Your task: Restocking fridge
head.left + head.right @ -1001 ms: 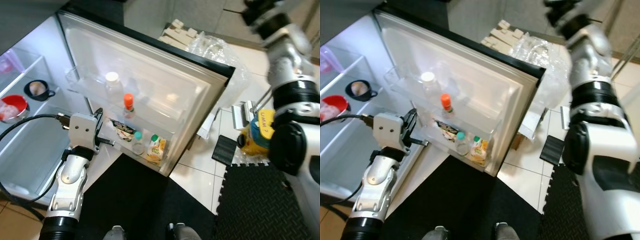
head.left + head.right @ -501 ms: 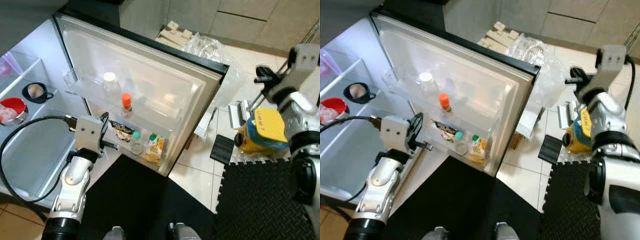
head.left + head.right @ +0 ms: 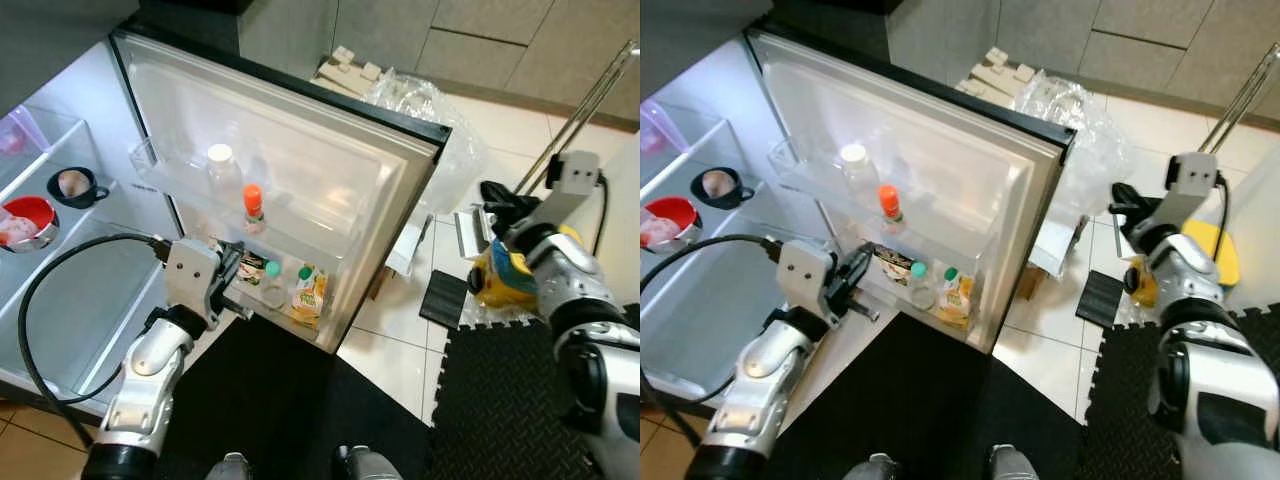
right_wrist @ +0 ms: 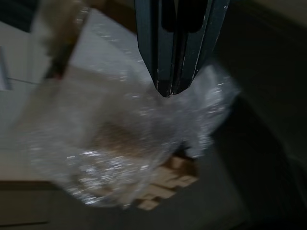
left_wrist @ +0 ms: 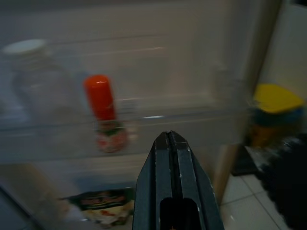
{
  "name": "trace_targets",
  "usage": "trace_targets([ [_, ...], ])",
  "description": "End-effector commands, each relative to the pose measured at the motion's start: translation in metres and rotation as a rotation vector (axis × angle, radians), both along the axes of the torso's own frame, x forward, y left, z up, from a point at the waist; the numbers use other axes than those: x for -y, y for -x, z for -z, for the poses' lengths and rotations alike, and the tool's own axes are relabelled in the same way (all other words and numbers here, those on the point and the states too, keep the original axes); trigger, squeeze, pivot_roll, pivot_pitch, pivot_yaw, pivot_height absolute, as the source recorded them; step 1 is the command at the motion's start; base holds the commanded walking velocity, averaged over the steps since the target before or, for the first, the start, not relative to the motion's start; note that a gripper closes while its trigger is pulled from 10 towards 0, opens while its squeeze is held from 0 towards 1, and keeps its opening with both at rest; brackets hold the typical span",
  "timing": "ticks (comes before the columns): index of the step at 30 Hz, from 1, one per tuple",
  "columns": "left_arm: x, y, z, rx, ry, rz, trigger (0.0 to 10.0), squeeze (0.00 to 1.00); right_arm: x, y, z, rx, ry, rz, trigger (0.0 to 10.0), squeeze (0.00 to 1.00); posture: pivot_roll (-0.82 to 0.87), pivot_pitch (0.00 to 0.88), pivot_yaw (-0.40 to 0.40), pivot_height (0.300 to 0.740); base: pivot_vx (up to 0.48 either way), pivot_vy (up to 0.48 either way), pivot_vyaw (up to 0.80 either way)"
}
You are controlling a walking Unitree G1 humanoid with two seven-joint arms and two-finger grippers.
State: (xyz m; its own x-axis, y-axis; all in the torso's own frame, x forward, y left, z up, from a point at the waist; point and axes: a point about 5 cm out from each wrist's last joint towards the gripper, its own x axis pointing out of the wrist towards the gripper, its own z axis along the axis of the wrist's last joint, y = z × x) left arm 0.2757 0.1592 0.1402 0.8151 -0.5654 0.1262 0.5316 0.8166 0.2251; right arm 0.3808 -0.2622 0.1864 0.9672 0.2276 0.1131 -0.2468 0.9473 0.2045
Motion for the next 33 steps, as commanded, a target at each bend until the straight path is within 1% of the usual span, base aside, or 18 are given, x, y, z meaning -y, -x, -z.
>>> trace_targets([
  [1,0.002,0.008,0.002,-0.031,-0.021,0.087,10.0,0.00,0.001,0.001,0.000,0.005,0.003,-0.005,10.0,0.00,-0.04,0.191,-0.046,0.740,0.000,0.000,0.00],
  [2,0.003,0.011,0.000,-0.034,-0.015,0.123,10.0,0.00,0.000,0.001,0.000,0.007,0.001,-0.004,10.0,0.00,-0.04,0.191,-0.046,0.740,0.000,0.000,0.00],
  [4,0.003,0.011,0.000,-0.034,-0.015,0.123,10.0,0.00,0.000,0.001,0.000,0.007,0.001,-0.004,10.0,0.00,-0.04,0.191,-0.046,0.740,0.000,0.000,0.00],
  [5,0.008,0.016,-0.004,-0.044,0.024,0.177,10.0,0.00,0.000,0.000,0.000,0.008,-0.006,-0.001,10.0,0.00,-0.04,0.194,-0.048,0.740,0.000,0.000,0.00],
  [7,0.010,0.017,-0.006,-0.046,0.039,0.196,10.0,0.00,-0.001,0.000,0.000,0.009,-0.009,-0.001,10.0,0.00,-0.04,0.194,-0.048,0.740,0.000,0.000,0.00],
  [9,0.023,0.026,-0.011,-0.069,0.091,0.300,10.0,0.00,-0.005,-0.001,0.001,0.012,-0.019,-0.017,10.0,0.00,-0.05,0.193,-0.047,0.740,0.000,0.000,0.00],
  [11,0.023,0.026,-0.011,-0.069,0.091,0.300,10.0,0.00,-0.005,-0.001,0.001,0.012,-0.019,-0.017,10.0,0.00,-0.05,0.193,-0.047,0.740,0.000,0.000,0.00],
  [14,0.042,0.035,-0.014,-0.079,0.119,0.395,10.0,0.00,-0.013,-0.002,0.003,0.015,-0.028,-0.056,10.0,0.00,-0.05,0.193,-0.045,0.740,0.000,0.000,0.00],
  [16,0.052,0.037,-0.014,-0.084,0.144,0.417,10.0,0.00,-0.020,-0.003,0.003,0.023,-0.052,-0.102,10.0,0.00,-0.05,0.191,-0.045,0.740,0.000,0.000,0.00],
  [18,0.057,0.038,-0.014,-0.092,0.158,0.430,10.0,0.00,-0.026,-0.003,0.003,0.033,-0.065,-0.138,10.0,0.00,-0.05,0.191,-0.045,0.740,0.000,0.000,0.00],
  [20,0.058,0.038,-0.014,-0.094,0.160,0.434,10.0,0.00,-0.028,-0.003,0.003,0.036,-0.065,-0.150,10.0,0.00,-0.05,0.192,-0.044,0.740,0.000,0.000,0.00],
  [22,0.060,0.039,-0.014,-0.102,0.163,0.445,10.0,0.00,-0.037,-0.003,0.004,0.044,-0.069,-0.219,10.0,0.00,-0.05,0.192,-0.042,0.740,0.000,0.000,0.00],
  [23,0.060,0.039,-0.014,-0.102,0.163,0.445,10.0,0.00,-0.037,-0.003,0.004,0.044,-0.069,-0.219,10.0,0.00,-0.05,0.192,-0.042,0.740,0.000,0.000,0.00],
  [27,0.058,0.040,-0.011,-0.125,0.147,0.448,10.0,0.00,-0.057,-0.001,0.007,0.053,-0.065,-0.369,10.0,0.00,-0.05,0.192,-0.039,0.740,0.000,0.000,0.00],
  [28,0.058,0.040,-0.011,-0.125,0.147,0.448,10.0,0.00,-0.057,-0.001,0.007,0.053,-0.065,-0.369,10.0,0.00,-0.05,0.192,-0.039,0.740,0.000,0.000,0.00],
  [30,0.055,0.041,-0.011,-0.133,0.135,0.443,10.0,0.00,-0.066,0.000,0.008,0.059,-0.074,-0.436,10.0,0.00,-0.05,0.194,-0.037,0.740,0.000,0.000,0.00],
  [32,0.054,0.041,-0.011,-0.138,0.131,0.442,10.0,0.00,-0.072,0.000,0.008,0.064,-0.079,-0.473,10.0,0.00,-0.05,0.194,-0.037,0.740,0.000,0.000,0.00],
  [33,0.054,0.042,-0.012,-0.142,0.130,0.444,10.0,0.00,-0.077,0.002,0.009,0.066,-0.085,-0.517,10.0,0.00,-0.05,0.196,-0.037,0.740,0.000,0.000,0.00],
])
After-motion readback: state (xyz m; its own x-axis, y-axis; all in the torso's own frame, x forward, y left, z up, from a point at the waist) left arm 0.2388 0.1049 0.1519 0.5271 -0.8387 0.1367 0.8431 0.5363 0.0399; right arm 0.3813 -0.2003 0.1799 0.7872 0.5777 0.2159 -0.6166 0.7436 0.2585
